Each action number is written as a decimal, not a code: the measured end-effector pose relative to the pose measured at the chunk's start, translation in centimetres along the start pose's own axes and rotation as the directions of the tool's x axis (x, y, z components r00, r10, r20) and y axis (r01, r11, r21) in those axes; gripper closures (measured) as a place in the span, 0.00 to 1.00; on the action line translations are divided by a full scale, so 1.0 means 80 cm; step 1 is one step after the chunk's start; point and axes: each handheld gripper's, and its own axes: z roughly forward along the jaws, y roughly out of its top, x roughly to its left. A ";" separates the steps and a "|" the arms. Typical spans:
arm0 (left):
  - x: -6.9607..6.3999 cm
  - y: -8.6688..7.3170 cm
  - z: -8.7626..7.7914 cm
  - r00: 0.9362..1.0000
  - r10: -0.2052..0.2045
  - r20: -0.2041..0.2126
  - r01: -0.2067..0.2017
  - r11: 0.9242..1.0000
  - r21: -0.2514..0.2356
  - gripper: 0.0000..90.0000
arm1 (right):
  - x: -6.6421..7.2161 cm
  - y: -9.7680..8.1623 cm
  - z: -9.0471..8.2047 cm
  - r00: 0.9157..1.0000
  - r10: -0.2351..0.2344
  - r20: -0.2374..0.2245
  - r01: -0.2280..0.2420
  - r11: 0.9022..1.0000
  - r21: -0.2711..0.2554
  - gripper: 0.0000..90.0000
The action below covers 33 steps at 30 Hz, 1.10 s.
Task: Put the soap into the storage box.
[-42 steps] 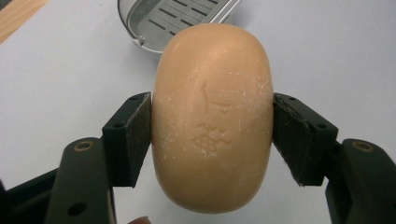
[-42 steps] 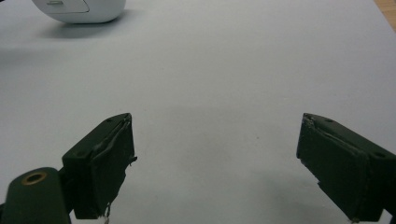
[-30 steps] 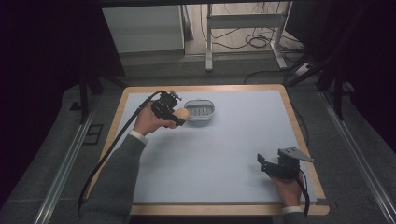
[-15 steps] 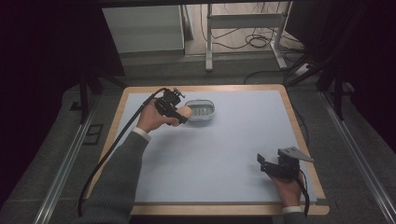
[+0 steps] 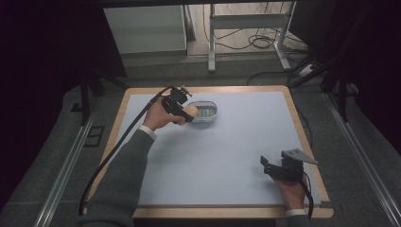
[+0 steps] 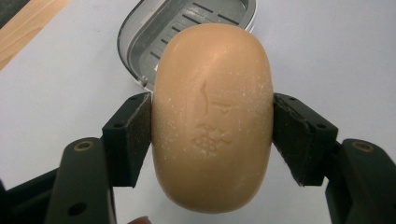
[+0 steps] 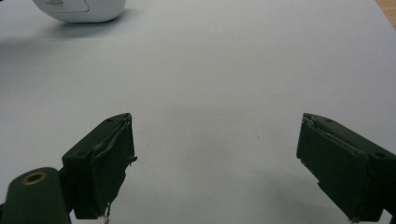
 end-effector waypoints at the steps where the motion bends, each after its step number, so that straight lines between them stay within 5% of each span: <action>1: 0.000 0.002 0.002 1.000 0.001 0.001 -0.001 1.000 0.002 0.36 | 0.000 0.000 0.000 1.000 0.000 -0.002 0.000 1.000 0.001 0.13; 33: 0.006 0.046 0.040 0.999 0.031 0.014 -0.032 0.999 0.030 0.36 | -0.002 0.000 0.000 1.000 0.014 -0.004 -0.014 1.000 0.003 0.13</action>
